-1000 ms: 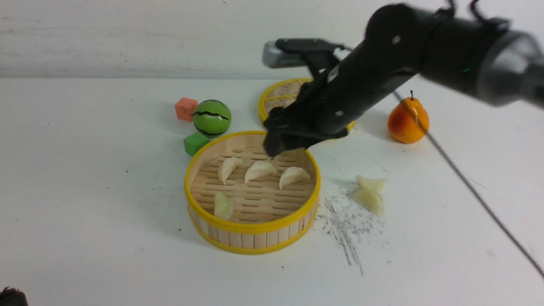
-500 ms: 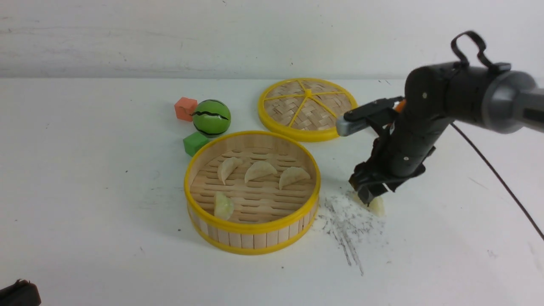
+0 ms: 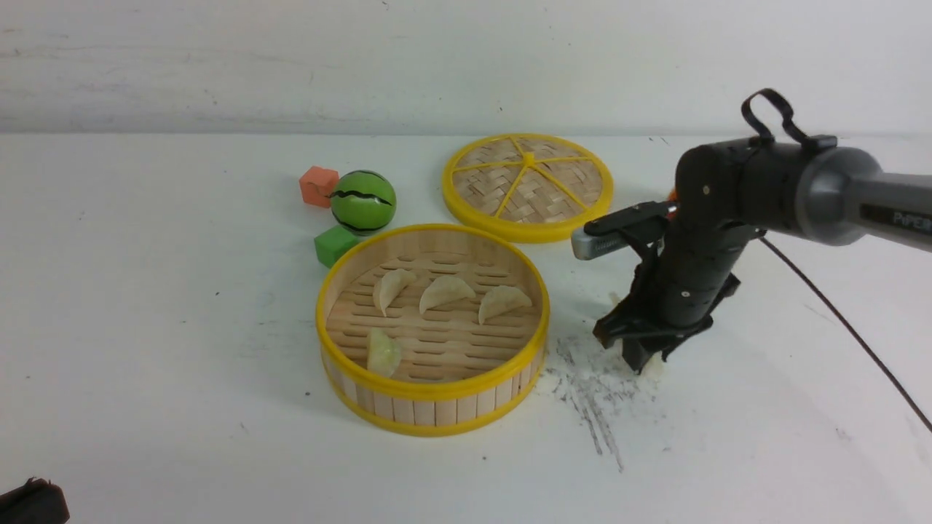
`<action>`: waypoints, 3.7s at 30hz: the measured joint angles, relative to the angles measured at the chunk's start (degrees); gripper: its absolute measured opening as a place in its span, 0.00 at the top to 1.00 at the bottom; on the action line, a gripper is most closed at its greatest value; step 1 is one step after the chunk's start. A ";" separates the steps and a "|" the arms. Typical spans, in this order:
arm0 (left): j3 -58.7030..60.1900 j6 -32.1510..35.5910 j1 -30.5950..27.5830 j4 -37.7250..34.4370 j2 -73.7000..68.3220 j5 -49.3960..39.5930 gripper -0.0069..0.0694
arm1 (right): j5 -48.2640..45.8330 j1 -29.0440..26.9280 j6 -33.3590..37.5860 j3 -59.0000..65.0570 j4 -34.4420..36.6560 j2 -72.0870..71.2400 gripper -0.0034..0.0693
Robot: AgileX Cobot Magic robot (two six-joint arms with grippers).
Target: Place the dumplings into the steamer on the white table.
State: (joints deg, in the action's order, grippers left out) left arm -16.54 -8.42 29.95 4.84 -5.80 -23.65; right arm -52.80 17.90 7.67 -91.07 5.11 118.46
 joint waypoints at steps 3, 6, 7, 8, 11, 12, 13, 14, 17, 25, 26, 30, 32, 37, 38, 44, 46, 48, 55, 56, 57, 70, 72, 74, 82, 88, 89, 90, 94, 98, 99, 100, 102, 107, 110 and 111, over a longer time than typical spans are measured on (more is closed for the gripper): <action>0.00 0.00 0.00 0.07 0.00 0.00 0.91 | -3.12 0.00 -1.13 -2.18 1.91 -4.67 0.61; 0.00 0.00 0.00 0.14 0.00 0.00 0.91 | -2.74 0.95 -0.67 -3.60 10.03 -8.56 0.61; 0.00 0.00 0.00 0.14 0.00 0.00 0.91 | -2.27 1.76 0.41 -3.75 13.28 -9.32 0.61; 0.00 0.00 0.00 0.14 0.00 0.00 0.91 | -2.27 1.95 0.41 -3.75 13.28 -9.39 0.61; 0.00 0.00 0.00 0.14 0.00 0.00 0.90 | 1.61 6.62 5.59 -3.89 21.63 -8.05 0.61; 0.02 0.00 0.00 0.19 0.00 0.00 0.90 | 3.19 8.23 6.10 -3.89 22.65 -6.92 0.61; 0.02 0.00 0.00 0.18 0.00 0.00 0.90 | 3.86 8.87 6.16 -3.89 22.80 -6.42 0.61; 0.02 0.00 0.00 0.18 0.00 0.00 0.90 | 6.54 11.44 5.90 -3.89 22.55 -3.95 0.61; 0.02 0.00 0.00 0.18 0.00 0.00 0.90 | 10.80 14.06 3.77 -3.89 19.95 -0.97 0.61; 0.02 0.00 0.00 0.18 0.00 0.00 0.89 | 16.54 17.55 -7.68 -3.89 9.17 3.01 0.58; 0.02 0.00 0.00 0.18 0.00 0.00 0.89 | 16.42 17.75 -8.00 -3.89 9.17 3.07 0.55; 0.02 0.00 0.00 0.18 0.00 0.00 0.88 | 13.80 18.29 -8.44 -4.09 10.42 2.37 0.36; 0.02 0.00 0.00 0.18 0.00 0.00 0.88 | 10.80 18.36 -8.44 -5.35 10.73 1.24 0.28; 0.02 0.00 0.00 0.18 0.00 -0.06 0.88 | 3.59 18.02 -8.46 -11.13 5.12 -4.51 0.17; 0.02 0.00 0.00 0.18 0.00 -0.06 0.88 | 2.27 17.58 -8.65 -12.36 1.22 -6.27 0.16; 0.02 0.00 0.00 0.18 0.00 -0.06 0.88 | -3.41 12.11 -14.99 -14.37 -16.98 -10.17 0.16; 0.02 0.00 0.00 0.18 0.00 -0.06 0.88 | -5.96 7.66 -17.83 -13.81 -18.86 -8.59 0.18; 0.02 0.00 0.00 0.18 0.00 -0.06 0.88 | -6.88 4.59 -17.43 -13.41 -16.85 -6.04 0.20; 0.24 0.00 0.00 0.18 0.00 0.00 0.87 | -5.40 0.39 2.00 -13.06 -1.74 3.13 0.28; 0.34 0.00 0.00 0.18 0.00 0.07 0.87 | -4.73 0.33 2.88 -13.06 -1.10 3.57 0.29; 0.76 0.00 0.00 0.18 0.00 0.30 0.87 | -2.69 0.28 5.04 -13.06 -0.57 4.43 0.30; 1.66 0.00 0.00 2.19 0.00 1.19 0.87 | 1.53 -0.86 -3.46 -13.13 -5.78 10.27 0.60; 1.66 0.00 0.00 2.47 0.00 1.19 0.87 | 0.37 -0.93 -2.75 -13.28 -5.11 9.76 0.63; 1.66 0.00 0.00 2.58 0.00 1.19 0.87 | -3.01 -1.12 -0.54 -13.92 -3.45 7.83 0.68; 1.66 0.00 0.00 2.80 0.00 1.19 0.86 | -12.53 -1.10 1.50 -19.74 12.64 -1.36 0.68; 1.66 0.00 0.00 2.80 0.00 1.19 0.85 | -11.40 3.93 2.58 -19.97 22.98 0.19 0.68; 1.66 0.00 0.00 2.80 0.00 1.19 0.85 | -11.13 4.66 2.59 -19.97 23.07 0.82 0.68; 1.66 0.00 0.00 2.80 0.00 1.19 0.85 | -10.57 6.08 2.79 -19.97 23.20 1.96 0.68; 1.66 0.00 0.00 2.80 0.00 1.19 0.85 | -8.25 8.85 2.09 -19.91 23.06 6.31 0.68; 1.66 -0.48 0.00 2.80 0.00 1.19 0.85 | -5.99 9.21 -0.89 -19.91 22.45 9.36 0.68; 1.66 -0.53 0.00 2.80 0.00 1.14 0.85 | -5.72 9.21 -1.04 -19.91 22.32 9.78 0.68; 1.66 -0.53 0.00 2.80 0.00 0.97 0.84 | -5.33 9.21 -2.03 -19.91 22.28 10.50 0.68; 1.66 -0.53 0.00 2.80 0.00 0.76 0.84 | -5.16 9.21 -3.01 -19.91 22.15 10.72 0.65; 1.66 -0.53 0.00 2.80 0.00 0.69 0.83 | -4.79 9.21 -4.14 -19.91 21.27 10.72 0.44; 1.66 -0.53 0.00 2.80 0.00 0.90 0.83 | -4.91 9.21 -4.14 -19.91 20.15 10.08 0.38; 1.66 -0.53 0.00 2.80 0.00 1.08 0.83 | -5.00 9.21 -4.14 -19.91 19.50 9.41 0.36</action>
State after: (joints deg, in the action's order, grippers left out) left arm -14.88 -8.95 29.95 7.64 -5.80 -22.57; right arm -57.80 27.11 3.54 -110.98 24.61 127.87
